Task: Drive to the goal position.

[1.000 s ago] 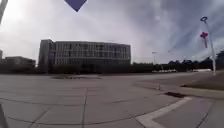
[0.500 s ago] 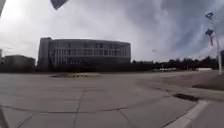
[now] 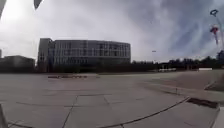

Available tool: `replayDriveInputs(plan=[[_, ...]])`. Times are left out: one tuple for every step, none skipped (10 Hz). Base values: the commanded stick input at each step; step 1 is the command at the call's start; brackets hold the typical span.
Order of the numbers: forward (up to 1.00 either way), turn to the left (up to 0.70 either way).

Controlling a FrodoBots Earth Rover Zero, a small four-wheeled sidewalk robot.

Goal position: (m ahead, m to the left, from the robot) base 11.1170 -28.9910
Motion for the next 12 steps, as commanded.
replayDriveInputs(plan=[[1.00, 0.00], [1.00, 0.00], [1.00, 0.00], [1.00, 0.00], [1.00, 0.00], [1.00, 0.00], [1.00, 0.00], [1.00, 0.00], [1.00, 0.00], [1.00, 0.00], [1.00, 0.00], [1.00, 0.00]])
